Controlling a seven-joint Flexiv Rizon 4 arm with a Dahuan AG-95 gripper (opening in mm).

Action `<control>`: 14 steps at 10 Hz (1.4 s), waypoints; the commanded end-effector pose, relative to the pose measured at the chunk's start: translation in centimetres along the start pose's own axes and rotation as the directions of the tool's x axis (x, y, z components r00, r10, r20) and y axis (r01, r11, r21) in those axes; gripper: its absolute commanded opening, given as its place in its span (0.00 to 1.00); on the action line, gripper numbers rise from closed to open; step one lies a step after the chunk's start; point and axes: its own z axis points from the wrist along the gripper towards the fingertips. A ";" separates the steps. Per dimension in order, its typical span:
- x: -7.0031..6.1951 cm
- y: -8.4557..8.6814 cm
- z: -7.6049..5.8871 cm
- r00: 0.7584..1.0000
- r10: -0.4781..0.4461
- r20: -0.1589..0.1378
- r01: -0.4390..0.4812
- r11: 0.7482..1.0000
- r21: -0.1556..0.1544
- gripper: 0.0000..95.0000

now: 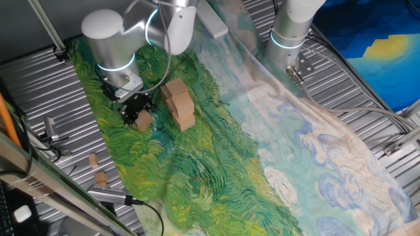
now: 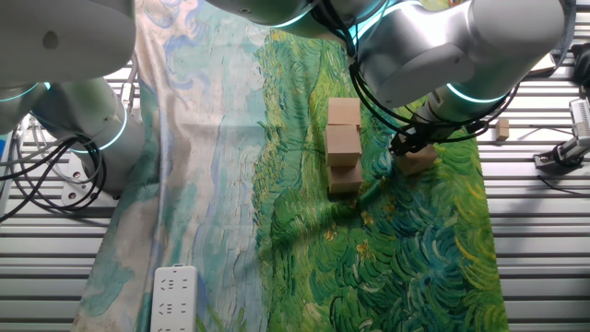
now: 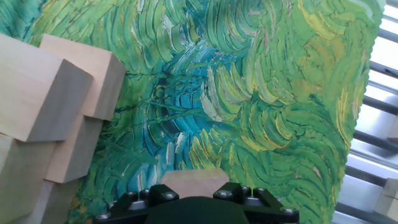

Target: Stack the blocks into a pyramid shape

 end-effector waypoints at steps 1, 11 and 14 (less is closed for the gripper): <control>-0.9 -0.6 -1.9 0.966 0.246 -0.080 -0.248 0.969 -0.015 0.00; -3.0 -0.7 -5.8 0.933 0.347 -0.099 -0.350 0.936 -0.015 0.00; -4.9 0.1 -8.8 0.906 0.411 -0.102 -0.415 0.910 -0.023 0.00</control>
